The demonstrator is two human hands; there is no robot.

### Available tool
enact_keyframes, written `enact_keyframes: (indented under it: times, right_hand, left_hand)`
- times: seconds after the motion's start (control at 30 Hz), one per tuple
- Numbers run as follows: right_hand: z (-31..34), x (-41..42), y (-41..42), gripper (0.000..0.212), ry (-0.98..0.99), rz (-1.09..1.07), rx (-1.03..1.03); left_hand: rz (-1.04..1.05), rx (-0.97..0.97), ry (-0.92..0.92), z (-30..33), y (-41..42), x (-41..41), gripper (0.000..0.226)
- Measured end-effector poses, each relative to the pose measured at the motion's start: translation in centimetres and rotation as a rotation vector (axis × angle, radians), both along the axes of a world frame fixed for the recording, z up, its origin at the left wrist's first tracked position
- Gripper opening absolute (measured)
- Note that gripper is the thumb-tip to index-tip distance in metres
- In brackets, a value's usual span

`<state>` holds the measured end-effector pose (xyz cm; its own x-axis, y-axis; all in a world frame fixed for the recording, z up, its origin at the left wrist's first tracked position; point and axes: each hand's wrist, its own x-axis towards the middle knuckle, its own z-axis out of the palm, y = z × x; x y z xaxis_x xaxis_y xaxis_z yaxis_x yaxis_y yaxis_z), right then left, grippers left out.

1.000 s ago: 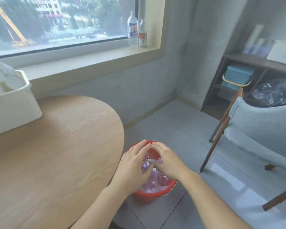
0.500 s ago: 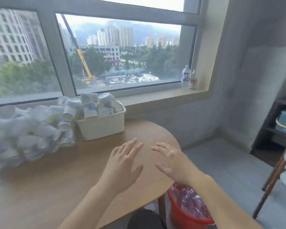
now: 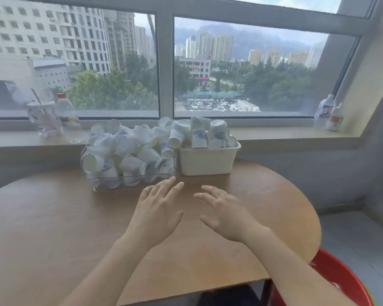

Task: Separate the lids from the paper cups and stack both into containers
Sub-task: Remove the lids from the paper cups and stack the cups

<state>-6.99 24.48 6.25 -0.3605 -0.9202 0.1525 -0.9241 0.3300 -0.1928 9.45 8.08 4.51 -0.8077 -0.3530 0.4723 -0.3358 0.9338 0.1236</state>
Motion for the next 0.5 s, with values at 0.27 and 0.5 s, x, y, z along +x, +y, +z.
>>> enact_keyframes:
  times: [0.27,0.5]
  right_hand:
    - [-1.7,-0.7,-9.1,0.058,-0.057,0.058,-0.043]
    - [-2.5,-2.0,-16.7,0.058,-0.133,0.046,-0.209]
  left_hand:
    - [0.114,0.119,0.042,-2.1,-7.5,0.5,0.075]
    - [0.206,0.248,0.109,-3.7,-13.6,-0.8,0.075]
